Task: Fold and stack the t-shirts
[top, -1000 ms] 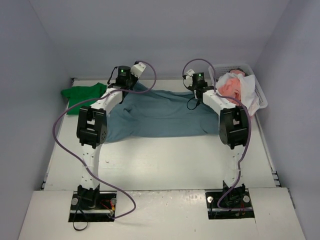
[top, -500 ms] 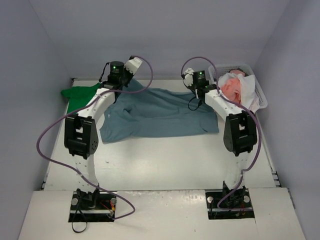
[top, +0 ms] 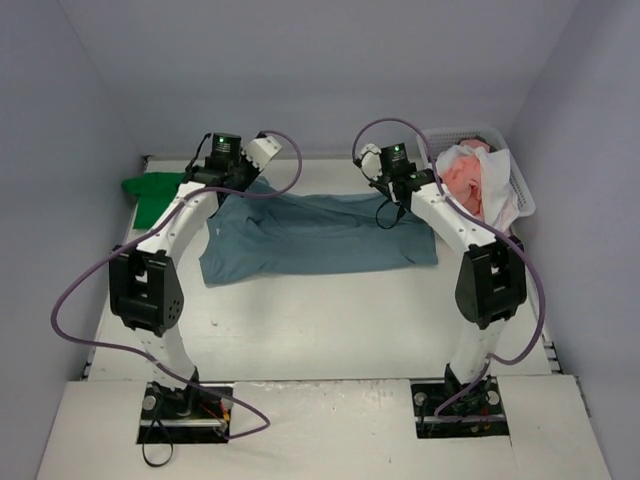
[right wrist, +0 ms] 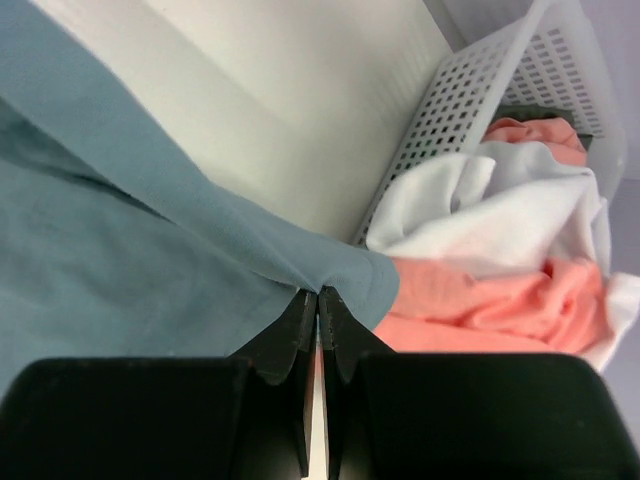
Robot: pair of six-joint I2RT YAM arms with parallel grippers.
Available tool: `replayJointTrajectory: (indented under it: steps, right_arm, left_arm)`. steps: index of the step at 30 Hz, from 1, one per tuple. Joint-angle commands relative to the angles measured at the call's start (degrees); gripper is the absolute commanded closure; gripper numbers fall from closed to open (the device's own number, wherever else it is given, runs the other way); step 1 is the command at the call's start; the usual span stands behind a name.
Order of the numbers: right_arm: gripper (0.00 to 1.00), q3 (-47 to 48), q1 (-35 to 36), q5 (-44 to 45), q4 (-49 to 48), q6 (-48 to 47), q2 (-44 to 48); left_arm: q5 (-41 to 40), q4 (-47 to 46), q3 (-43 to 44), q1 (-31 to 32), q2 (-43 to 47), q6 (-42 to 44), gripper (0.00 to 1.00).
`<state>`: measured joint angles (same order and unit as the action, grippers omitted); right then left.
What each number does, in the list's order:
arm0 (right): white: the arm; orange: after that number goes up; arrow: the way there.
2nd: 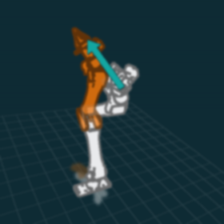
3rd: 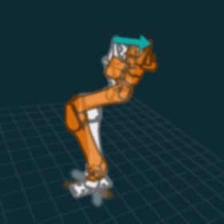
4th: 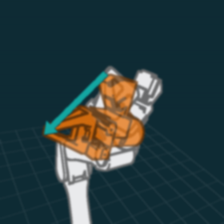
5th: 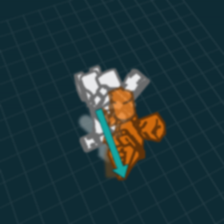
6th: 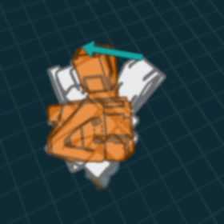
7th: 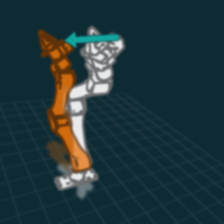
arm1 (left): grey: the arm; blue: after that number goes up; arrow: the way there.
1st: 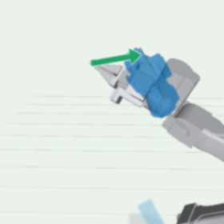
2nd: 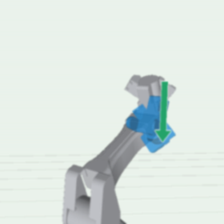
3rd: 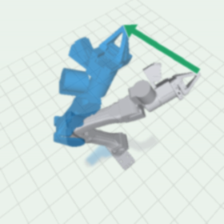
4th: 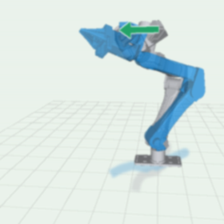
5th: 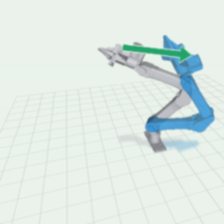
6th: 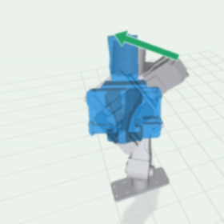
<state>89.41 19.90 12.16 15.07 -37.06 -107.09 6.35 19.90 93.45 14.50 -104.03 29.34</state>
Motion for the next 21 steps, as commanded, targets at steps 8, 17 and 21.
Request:
replayJointTrajectory:
  steps: [8, 17, 21]
  right_arm:
    - [1.0, -7.5, 2.9, 5.3, 6.0, -4.2, 10.6]
    - [1.0, -14.7, 5.8, 5.2, 7.3, -6.3, 12.6]
    - [1.0, -17.8, 7.3, 5.0, 7.6, -6.9, 12.5]
  left_arm:
    - [4.2, 12.4, -6.0, -0.5, 14.4, 1.1, 0.92]
    - [10.5, 20.3, -8.0, -0.5, 21.8, 1.2, 0.82]
    - [13.1, 22.6, -9.4, -0.5, 23.9, 0.8, 0.79]
